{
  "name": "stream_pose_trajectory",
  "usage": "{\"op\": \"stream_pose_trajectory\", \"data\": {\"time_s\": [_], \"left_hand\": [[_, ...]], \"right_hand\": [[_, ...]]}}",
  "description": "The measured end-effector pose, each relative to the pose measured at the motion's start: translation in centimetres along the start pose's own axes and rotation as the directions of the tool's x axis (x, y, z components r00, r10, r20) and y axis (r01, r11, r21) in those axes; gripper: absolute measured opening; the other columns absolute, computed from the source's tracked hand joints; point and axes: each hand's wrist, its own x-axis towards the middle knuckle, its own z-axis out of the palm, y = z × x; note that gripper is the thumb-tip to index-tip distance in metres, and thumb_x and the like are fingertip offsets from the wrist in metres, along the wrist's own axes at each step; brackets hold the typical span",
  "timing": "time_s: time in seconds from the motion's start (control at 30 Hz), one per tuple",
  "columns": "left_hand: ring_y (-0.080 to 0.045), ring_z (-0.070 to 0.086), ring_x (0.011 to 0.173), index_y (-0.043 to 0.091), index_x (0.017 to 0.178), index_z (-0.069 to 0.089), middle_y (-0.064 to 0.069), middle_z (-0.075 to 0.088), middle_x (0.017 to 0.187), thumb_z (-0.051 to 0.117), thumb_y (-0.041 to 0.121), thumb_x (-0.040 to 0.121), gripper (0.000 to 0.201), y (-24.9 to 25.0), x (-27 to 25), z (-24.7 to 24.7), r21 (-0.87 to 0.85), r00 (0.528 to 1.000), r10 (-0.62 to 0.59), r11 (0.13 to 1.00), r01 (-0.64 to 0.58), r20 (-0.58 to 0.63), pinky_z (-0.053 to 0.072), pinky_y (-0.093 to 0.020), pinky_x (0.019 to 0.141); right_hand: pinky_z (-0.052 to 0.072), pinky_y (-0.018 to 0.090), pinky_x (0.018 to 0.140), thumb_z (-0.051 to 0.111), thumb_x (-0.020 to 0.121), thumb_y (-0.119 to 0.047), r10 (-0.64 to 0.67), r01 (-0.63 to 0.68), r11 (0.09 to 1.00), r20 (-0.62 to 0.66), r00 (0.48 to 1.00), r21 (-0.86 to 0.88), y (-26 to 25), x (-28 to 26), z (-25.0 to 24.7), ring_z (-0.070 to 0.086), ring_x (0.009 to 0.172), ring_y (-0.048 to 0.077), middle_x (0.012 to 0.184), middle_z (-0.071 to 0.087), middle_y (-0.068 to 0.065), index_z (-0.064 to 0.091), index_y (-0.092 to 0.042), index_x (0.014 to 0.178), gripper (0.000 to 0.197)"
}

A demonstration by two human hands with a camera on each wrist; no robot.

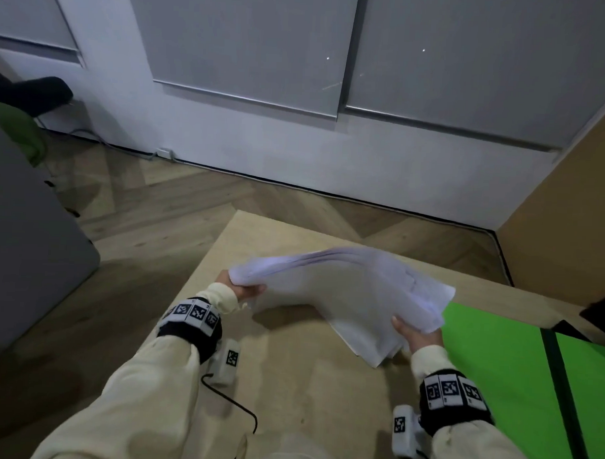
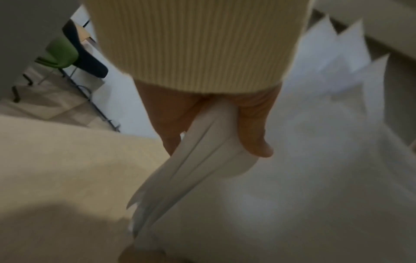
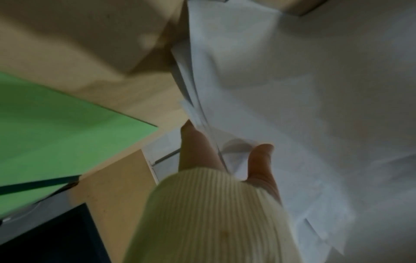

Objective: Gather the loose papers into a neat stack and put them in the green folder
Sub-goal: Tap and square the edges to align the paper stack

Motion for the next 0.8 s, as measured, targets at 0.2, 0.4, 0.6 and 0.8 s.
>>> {"op": "stream_pose_trajectory", "data": {"time_s": [0.2,0.4,0.6,0.8], "left_hand": [[-0.029,0.053,0.123,-0.003,0.13,0.047,-0.018,0.056,0.131,0.077,0.005,0.072,0.066,0.9,0.1,0.5,-0.243,0.987,-0.043,0.97,0.005,-0.153,0.043,-0.03,0.099],[-0.015,0.057,0.098,0.008,0.104,0.062,0.009,0.069,0.09,0.08,-0.003,0.065,0.044,-0.2,0.2,-1.4,-0.197,0.995,-0.012,0.98,-0.009,-0.103,0.045,-0.011,0.08],[-0.022,0.065,0.085,0.026,0.087,0.071,0.014,0.076,0.073,0.087,-0.001,0.05,0.048,-0.8,-0.1,-1.4,-0.219,0.989,0.126,0.97,-0.106,0.081,0.057,-0.025,0.073],[-0.015,0.065,0.094,0.003,0.11,0.065,-0.008,0.07,0.104,0.086,0.013,0.061,0.054,2.0,-0.3,0.4,-0.041,1.0,0.006,0.999,-0.006,-0.003,0.049,-0.03,0.09]], "right_hand": [[0.045,0.035,0.086,0.07,0.081,-0.015,-0.088,0.084,0.988,-0.025,0.996,-0.132,-2.4,0.2,1.0,0.06,0.104,0.023,0.112,0.063,0.015,0.059,-0.002,0.117,0.04],[0.04,0.023,0.089,0.071,0.075,0.003,-0.165,0.165,0.986,0.013,0.986,-0.017,-2.1,0.2,-1.0,0.055,0.104,0.019,0.115,0.06,0.016,0.056,0.005,0.12,0.047],[0.042,0.026,0.079,0.075,0.063,0.014,-0.09,0.089,0.995,-0.018,0.996,-0.043,0.0,0.6,-0.7,0.057,0.092,0.022,0.098,0.06,0.011,0.064,0.006,0.106,0.045],[0.038,0.029,0.068,0.052,0.079,0.015,0.015,-0.018,0.999,-0.072,0.997,-0.044,-1.1,1.8,0.6,0.048,0.079,0.022,0.063,0.058,0.002,0.056,-0.013,0.062,0.033]]}}
